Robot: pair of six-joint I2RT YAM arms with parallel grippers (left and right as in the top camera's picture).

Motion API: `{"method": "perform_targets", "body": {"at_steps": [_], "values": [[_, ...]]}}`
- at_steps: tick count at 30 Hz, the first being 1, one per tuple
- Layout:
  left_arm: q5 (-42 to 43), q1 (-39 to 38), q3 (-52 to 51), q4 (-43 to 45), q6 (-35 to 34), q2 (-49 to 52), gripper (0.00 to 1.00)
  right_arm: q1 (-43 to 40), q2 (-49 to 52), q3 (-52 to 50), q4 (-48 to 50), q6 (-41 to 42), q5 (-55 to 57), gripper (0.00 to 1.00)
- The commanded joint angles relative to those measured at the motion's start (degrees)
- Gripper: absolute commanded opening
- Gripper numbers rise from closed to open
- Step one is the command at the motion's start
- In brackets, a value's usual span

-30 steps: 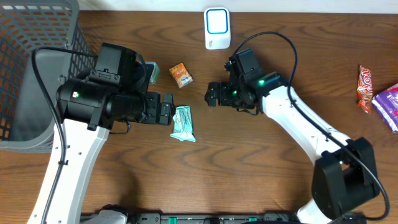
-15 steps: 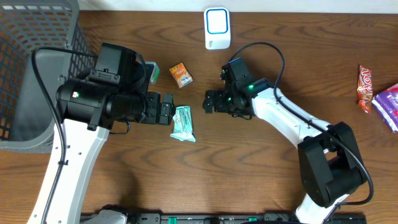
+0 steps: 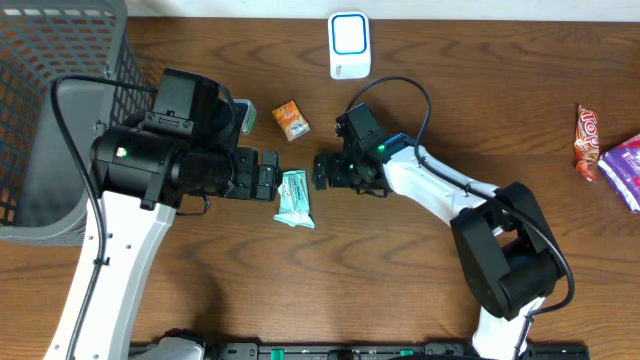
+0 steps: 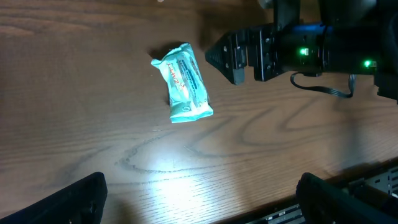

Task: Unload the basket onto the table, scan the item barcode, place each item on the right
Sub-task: 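Move the right gripper back to the orange box near centre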

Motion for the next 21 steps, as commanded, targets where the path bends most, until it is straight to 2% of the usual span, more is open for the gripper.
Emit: {"method": "perform_targets", "body": {"at_steps": [1,21], "values": [[-0.2,-0.1,-0.2,-0.3,0.8,0.2,0.98,0.3,1.0,-0.1,0.0,0.5,-0.7,0.99],[-0.2,-0.1,-0.2,-0.3,0.8,0.2,0.98,1.0,2.7,-0.1,2.1,1.1,-0.7,0.99]]}}
